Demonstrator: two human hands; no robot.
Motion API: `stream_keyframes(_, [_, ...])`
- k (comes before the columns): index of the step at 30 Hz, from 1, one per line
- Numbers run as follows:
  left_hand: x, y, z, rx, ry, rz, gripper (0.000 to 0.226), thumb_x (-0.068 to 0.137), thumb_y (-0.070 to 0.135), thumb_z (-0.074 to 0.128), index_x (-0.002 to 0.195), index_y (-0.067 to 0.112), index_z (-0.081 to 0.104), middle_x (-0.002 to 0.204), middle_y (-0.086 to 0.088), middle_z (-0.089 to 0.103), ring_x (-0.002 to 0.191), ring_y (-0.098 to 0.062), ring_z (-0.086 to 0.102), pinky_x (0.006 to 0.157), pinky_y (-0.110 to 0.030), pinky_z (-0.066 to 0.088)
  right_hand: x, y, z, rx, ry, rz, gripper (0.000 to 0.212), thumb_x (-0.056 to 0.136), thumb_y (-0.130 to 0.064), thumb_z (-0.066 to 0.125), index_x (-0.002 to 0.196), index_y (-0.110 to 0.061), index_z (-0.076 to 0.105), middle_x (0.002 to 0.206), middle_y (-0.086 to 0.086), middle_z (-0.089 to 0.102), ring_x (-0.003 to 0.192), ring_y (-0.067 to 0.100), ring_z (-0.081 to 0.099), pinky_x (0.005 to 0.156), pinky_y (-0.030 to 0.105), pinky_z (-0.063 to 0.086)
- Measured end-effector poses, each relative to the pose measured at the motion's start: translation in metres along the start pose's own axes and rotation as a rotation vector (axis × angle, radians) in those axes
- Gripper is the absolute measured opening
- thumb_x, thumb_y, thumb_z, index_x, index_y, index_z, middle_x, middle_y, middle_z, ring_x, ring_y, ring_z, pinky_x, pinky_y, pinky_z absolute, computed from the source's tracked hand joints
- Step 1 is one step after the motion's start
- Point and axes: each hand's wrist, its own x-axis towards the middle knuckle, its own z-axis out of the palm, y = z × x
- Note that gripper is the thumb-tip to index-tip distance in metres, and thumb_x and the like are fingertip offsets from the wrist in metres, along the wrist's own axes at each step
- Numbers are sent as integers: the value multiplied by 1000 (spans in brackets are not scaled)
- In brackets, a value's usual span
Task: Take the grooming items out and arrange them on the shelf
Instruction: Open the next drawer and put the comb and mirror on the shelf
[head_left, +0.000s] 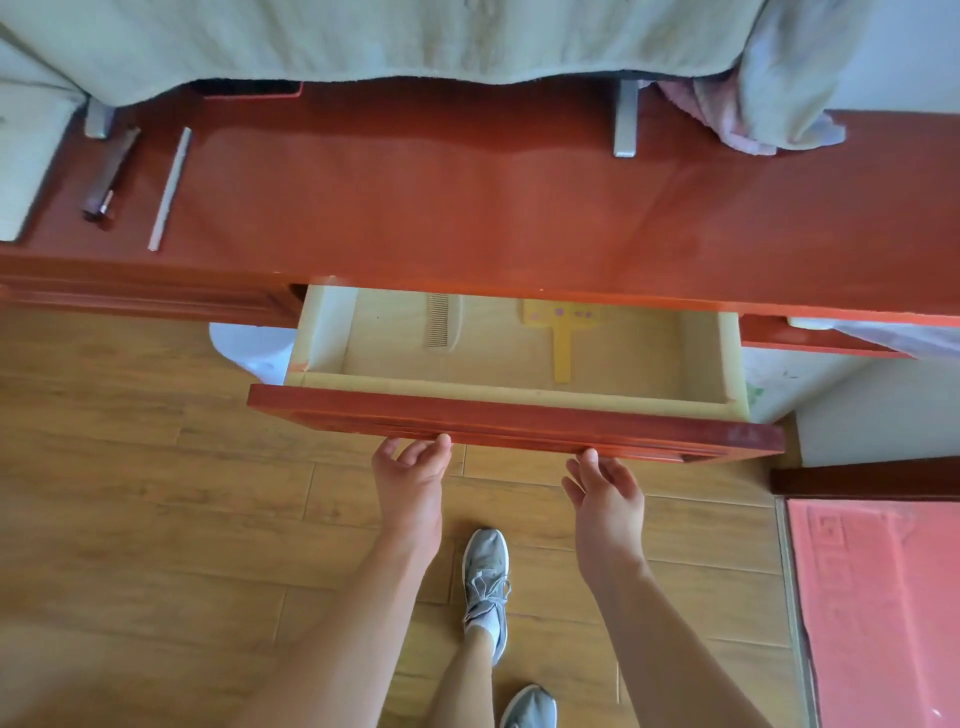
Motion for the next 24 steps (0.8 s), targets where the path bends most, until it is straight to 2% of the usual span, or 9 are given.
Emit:
stream_keyframes(3, [-15,-9,-18,-13,7,-7,57,87,-6,67,131,6,31,68,7,61,77,-11,63,113,-48,38,-16,13,-13,14,-6,15,10,96,-16,59,91,-7,59,84,1,61,86,12,62,83,31,50])
stream_keyframes(8, [-34,-20,-44,6,7,-18,57,87,-7,67,130,6,32,75,2,57,77,-10,63,113,-48,38,-37,28,-32,7,-2,36,10,95,-16,59,91,-7,58,84,1,60,86,12,62,83,30,50])
stream_keyframes(12, [-38,-21,-53,97,2,-2,61,86,-1,72,132,8,32,89,-5,60,91,-18,63,112,-48,39,-42,31,-38,-44,-1,18,10,96,-18,59,91,-9,58,83,0,61,84,13,60,84,32,50])
stream_keyframes(14, [-40,-18,-53,192,12,31,66,84,11,77,133,8,33,96,-9,66,98,-22,65,108,-45,44,-41,32,-40,-125,3,-10,15,95,-23,59,94,-8,61,83,-1,62,83,14,59,83,33,51])
stream_keyframes(16, [-44,-13,-51,406,31,64,65,83,28,78,128,9,36,99,-6,69,96,-18,67,92,-29,51,-39,34,-41,-227,15,-33,22,94,-32,60,100,-11,64,86,-2,67,81,13,63,79,33,52])
stream_keyframes(17, [-47,-9,-51,558,54,94,61,83,37,76,123,11,38,99,-2,67,91,-13,66,81,-22,49,-38,34,-42,-287,27,-54,24,93,-35,60,102,-14,65,88,-3,69,81,12,64,78,34,52])
stream_keyframes(18, [-49,-6,-51,712,75,141,60,83,45,74,121,12,41,101,0,66,89,-11,64,75,-20,46,-38,32,-42,-358,42,-86,26,93,-39,59,101,-15,66,88,-5,70,82,12,64,78,34,52])
stream_keyframes(21, [-53,-1,-58,1088,64,334,67,81,56,69,124,7,52,117,-7,62,102,-19,61,83,-27,45,-40,24,-44,-650,64,-197,30,94,-43,54,97,-16,66,83,-6,69,82,18,62,73,29,43])
stream_keyframes(24, [-60,4,-64,1327,20,463,66,82,58,67,125,9,54,122,-6,59,113,-23,57,86,-32,46,-45,20,-49,-897,66,-286,36,94,-45,52,109,-14,63,104,0,69,99,24,61,78,28,41])
